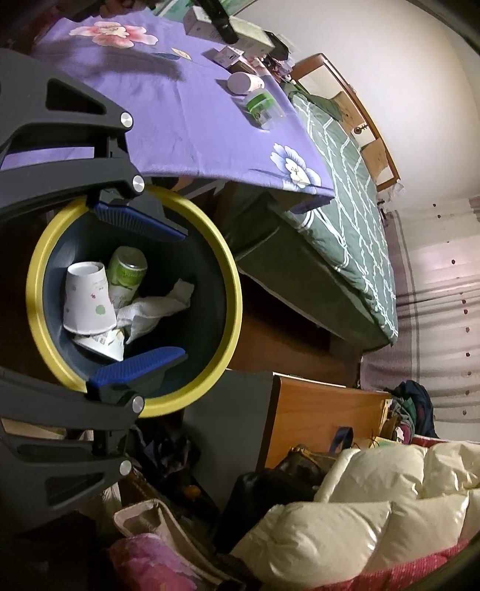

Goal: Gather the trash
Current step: 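Carry the drink carton with the left gripper and release it into the bin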

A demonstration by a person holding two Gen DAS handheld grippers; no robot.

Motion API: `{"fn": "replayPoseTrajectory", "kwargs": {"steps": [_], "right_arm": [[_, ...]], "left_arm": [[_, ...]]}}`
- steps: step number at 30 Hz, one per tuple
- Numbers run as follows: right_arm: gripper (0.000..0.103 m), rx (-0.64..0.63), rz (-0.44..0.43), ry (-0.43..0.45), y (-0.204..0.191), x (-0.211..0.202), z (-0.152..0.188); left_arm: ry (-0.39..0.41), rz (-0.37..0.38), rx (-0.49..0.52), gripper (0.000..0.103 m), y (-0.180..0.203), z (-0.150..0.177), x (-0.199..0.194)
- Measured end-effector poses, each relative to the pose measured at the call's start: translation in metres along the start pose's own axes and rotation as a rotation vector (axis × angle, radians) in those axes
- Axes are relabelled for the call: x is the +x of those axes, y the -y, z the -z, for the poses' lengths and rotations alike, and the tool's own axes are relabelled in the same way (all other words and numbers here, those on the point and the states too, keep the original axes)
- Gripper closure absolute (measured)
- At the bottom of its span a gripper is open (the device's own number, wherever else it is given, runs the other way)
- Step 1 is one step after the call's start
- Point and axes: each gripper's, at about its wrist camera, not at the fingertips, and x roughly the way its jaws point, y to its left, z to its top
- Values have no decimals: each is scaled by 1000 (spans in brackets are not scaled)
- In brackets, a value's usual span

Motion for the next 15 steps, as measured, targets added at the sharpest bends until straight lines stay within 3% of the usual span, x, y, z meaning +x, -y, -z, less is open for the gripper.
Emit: {"fn": "replayPoseTrajectory", "kwargs": {"steps": [7, 15], "right_arm": [[46, 22, 51, 13, 22, -12, 7], [46, 73, 99, 31, 52, -30, 13]], "left_arm": [[-9, 223, 196, 31, 102, 2, -26], [-101, 368, 357, 31, 208, 16, -12]]}}
